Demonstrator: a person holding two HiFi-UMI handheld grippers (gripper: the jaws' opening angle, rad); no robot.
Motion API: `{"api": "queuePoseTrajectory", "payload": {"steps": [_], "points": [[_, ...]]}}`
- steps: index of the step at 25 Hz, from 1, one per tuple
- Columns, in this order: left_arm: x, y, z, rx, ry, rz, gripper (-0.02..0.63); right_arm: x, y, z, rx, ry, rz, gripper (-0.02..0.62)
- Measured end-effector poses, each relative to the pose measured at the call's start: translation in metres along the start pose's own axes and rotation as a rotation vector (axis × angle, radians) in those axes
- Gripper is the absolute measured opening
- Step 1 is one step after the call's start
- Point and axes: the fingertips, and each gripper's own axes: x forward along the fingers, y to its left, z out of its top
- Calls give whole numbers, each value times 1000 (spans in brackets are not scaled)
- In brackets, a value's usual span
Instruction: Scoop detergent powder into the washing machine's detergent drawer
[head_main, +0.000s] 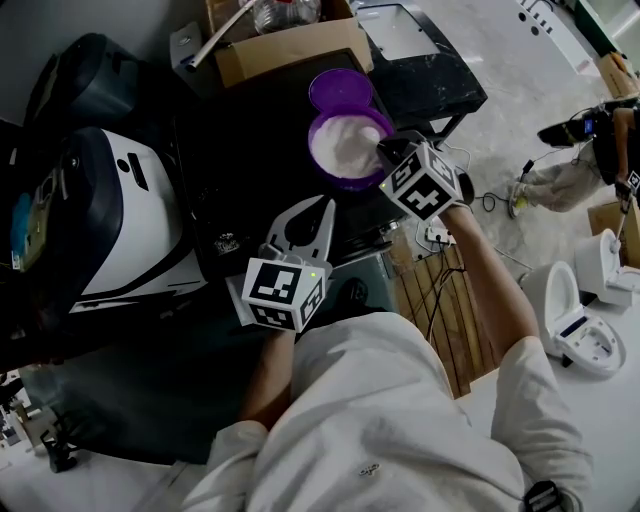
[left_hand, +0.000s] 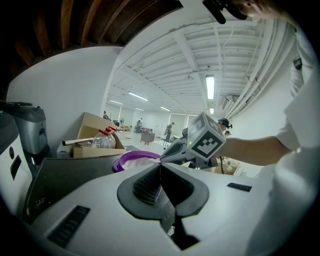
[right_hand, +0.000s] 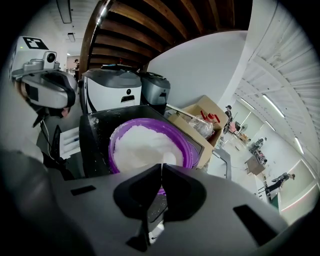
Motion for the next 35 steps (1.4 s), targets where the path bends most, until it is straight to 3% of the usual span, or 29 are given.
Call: {"api": "queuePoseTrajectory", "payload": {"steps": [12,35], "points": [[0,2,-1,-7,-1,0,18,3,13,3,-8,62,101,9],[-7,0,-3,-9,-4,12,18,-5,35,9,-19,84,231,10]]}}
